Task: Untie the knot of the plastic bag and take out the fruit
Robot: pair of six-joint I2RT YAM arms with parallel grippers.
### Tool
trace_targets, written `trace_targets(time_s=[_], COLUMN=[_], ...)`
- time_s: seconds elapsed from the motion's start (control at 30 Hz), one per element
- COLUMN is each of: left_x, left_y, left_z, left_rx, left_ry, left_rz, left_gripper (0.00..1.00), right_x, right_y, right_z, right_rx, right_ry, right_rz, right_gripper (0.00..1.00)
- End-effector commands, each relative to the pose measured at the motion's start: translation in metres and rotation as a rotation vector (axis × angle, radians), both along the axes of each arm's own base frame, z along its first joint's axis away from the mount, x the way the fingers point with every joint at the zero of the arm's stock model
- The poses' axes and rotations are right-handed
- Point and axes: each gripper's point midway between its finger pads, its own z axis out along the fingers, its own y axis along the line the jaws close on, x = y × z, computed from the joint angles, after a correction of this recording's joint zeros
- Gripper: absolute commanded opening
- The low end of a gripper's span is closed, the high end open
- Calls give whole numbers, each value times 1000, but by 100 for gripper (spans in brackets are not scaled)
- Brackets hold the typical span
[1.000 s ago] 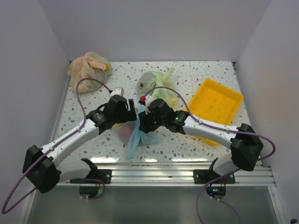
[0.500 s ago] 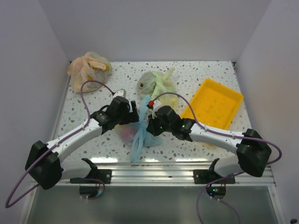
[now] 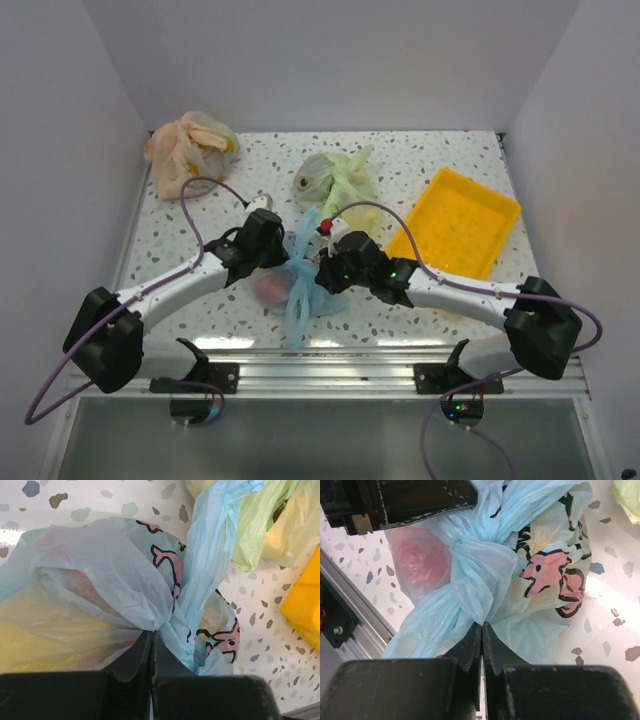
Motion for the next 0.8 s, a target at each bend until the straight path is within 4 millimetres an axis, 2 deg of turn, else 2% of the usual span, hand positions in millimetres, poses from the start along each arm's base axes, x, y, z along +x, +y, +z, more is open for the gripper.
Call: trace_targets(time_s=[0.0,0.1,0.13,0.2,0.23,0.27,0.4,0.47,0.5,0.6,0.7,0.73,0.77], left_x=[17,26,30,40,43,45,60,62,64,63,59,58,53], left_y=[8,26,32,52,58,66,112,125,138,149,132,121,118], left_z=[16,31,36,47,51,56,64,65,65,59,57,61,59], left_rx=[28,78,89,109,107,119,132,136,137,125,70,27,16], left_ry=[-67,-99,-112,-135,-139,-145,-141,-138,-134,-117,-119,-132,-131], left_rz=[33,63,76,110,115,121,203,222,253,255,164,111,88], left_gripper=[0,0,0,0,0,0,0,0,0,0,0,0,0], right_x=[7,9,9,11,12,14,12,6,5,1,-5,-6,-9], right_y=[-9,-24,-27,-43,-50,-65,-100,-113,-116,-121,-108,-102,-93], right_z=[16,14,22,19,25,20,19,20,21,28,36,41,52], right_rx=[14,-24,-12,-52,-55,-108,-206,-230,-228,-222,-193,-180,-153], right_ry=[-59,-77,-90,-101,-120,-124,-127,-118,-112,-128,-150,-158,-160], right_rz=[-55,-98,-110,-159,-185,-233,-337,-363,-374,-362,-243,-206,-159], right_gripper=[0,0,0,0,0,0,0,0,0,0,0,4,19])
